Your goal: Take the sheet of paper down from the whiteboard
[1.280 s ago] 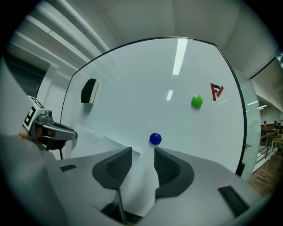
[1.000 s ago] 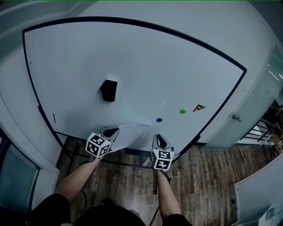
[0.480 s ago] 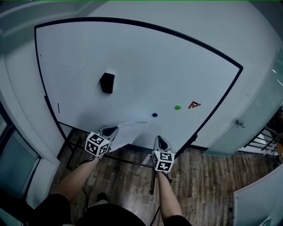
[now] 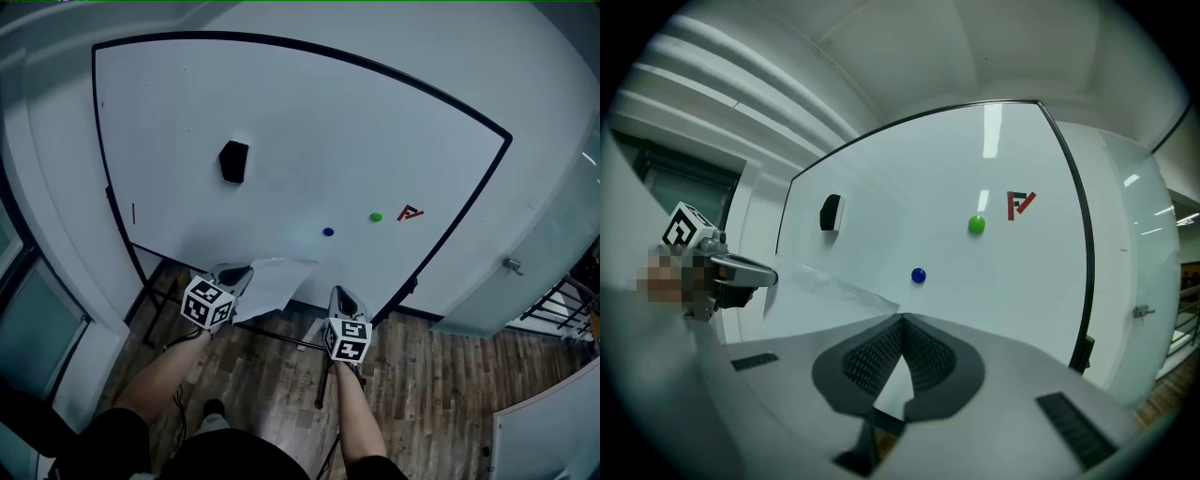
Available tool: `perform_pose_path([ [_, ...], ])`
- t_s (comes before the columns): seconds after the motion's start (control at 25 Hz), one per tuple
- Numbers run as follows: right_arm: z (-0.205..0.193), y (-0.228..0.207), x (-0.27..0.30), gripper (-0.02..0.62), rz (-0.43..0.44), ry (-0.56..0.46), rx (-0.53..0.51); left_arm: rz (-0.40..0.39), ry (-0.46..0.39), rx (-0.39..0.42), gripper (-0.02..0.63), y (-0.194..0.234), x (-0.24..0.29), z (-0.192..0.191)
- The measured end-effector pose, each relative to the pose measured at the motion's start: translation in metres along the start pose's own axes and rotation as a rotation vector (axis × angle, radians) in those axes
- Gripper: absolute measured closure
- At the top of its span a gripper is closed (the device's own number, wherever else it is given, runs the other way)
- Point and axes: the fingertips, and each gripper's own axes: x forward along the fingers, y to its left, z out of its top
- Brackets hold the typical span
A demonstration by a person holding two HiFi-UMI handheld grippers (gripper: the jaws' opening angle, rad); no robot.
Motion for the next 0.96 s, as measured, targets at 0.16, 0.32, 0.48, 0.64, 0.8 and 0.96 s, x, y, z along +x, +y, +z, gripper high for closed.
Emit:
perform_pose_path([
  [0.16, -0.001, 0.001, -0.004, 0.571, 0.006, 0.002, -0.002, -0.001, 0.000, 0.003, 0.586, -0.006, -0.005, 0.000],
  [0.32, 0.003, 0.003, -0.007, 0.571, 0.009, -0.007, -0.004, -0.006, 0.002, 0.010, 0.586, -0.009, -0.009, 0.000],
  [0.48, 0.004, 0.003, -0.007, 0.571, 0.006, -0.010, -0.001, -0.009, 0.001, 0.017, 0.586, -0.007, -0.011, 0.003],
  [0.64, 0.005, 0.004, -0.009, 0.571, 0.001, -0.010, 0.004, -0.013, -0.003, 0.023, 0.586, -0.005, -0.013, 0.006],
  [0.8, 0.004, 0.004, -0.013, 0.571, -0.002, -0.009, 0.009, -0.020, 0.000, 0.025, 0.586, -0.008, -0.014, 0.005],
  [0.96, -0.001, 0.002, -0.022, 0.571, -0.009, 0.001, 0.005, -0.033, 0.006, 0.018, 0.586, -0.015, -0.015, 0.001],
])
